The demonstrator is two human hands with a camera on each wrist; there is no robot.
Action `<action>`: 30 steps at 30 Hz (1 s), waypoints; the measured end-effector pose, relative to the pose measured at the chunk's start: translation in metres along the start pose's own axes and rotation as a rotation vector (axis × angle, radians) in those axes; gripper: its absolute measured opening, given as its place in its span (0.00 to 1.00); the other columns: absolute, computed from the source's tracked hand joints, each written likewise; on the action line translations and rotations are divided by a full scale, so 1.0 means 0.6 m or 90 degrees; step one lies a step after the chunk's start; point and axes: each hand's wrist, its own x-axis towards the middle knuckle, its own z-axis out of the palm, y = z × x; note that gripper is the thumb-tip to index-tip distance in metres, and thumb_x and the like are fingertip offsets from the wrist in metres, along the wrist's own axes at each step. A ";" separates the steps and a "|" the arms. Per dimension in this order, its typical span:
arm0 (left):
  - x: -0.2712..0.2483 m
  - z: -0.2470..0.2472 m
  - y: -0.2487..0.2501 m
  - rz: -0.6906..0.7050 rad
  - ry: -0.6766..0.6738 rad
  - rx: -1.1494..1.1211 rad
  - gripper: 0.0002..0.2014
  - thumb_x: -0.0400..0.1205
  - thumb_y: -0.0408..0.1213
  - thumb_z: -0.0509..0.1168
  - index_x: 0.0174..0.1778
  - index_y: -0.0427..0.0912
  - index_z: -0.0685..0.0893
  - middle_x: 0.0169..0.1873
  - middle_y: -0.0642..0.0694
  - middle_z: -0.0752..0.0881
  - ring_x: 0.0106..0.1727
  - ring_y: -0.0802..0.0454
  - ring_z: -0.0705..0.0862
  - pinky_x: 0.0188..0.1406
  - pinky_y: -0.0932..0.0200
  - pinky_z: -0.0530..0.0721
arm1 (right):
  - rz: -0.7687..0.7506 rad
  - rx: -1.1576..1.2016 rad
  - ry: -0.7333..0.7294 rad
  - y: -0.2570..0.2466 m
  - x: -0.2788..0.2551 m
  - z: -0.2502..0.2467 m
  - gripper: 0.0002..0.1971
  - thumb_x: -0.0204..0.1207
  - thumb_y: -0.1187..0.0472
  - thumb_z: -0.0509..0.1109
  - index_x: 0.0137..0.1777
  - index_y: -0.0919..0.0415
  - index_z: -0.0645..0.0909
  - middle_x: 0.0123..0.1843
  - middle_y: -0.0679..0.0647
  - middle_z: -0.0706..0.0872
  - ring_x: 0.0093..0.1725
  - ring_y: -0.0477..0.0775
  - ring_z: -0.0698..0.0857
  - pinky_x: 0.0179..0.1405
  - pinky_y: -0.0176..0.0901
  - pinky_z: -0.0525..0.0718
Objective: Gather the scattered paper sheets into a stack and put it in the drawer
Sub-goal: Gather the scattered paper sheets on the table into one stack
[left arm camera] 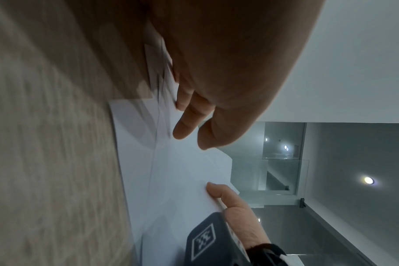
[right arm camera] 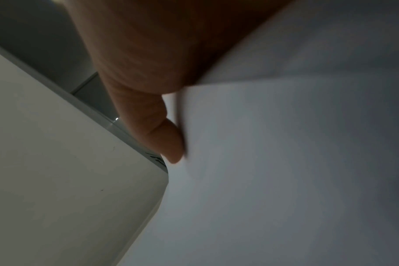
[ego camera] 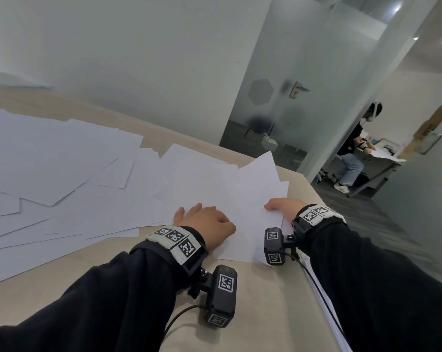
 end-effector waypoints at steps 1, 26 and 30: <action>0.001 0.001 -0.001 0.000 0.006 -0.003 0.18 0.82 0.54 0.56 0.65 0.65 0.82 0.86 0.57 0.59 0.88 0.51 0.46 0.83 0.38 0.36 | 0.005 -0.031 0.002 0.002 0.000 -0.004 0.08 0.74 0.65 0.75 0.51 0.68 0.84 0.48 0.63 0.89 0.47 0.65 0.88 0.59 0.56 0.85; -0.077 -0.024 -0.033 -0.025 0.345 -0.460 0.24 0.84 0.44 0.66 0.78 0.55 0.72 0.78 0.53 0.73 0.77 0.49 0.73 0.76 0.48 0.70 | -0.120 0.139 0.176 0.090 -0.172 -0.156 0.14 0.76 0.65 0.75 0.60 0.67 0.83 0.55 0.62 0.87 0.56 0.63 0.85 0.61 0.52 0.80; -0.114 -0.019 -0.040 -0.071 0.361 -0.501 0.27 0.84 0.47 0.65 0.80 0.53 0.70 0.78 0.51 0.74 0.77 0.47 0.74 0.71 0.50 0.72 | -0.105 0.220 0.141 0.165 -0.188 -0.174 0.31 0.56 0.54 0.84 0.61 0.63 0.84 0.54 0.59 0.91 0.55 0.66 0.89 0.65 0.64 0.83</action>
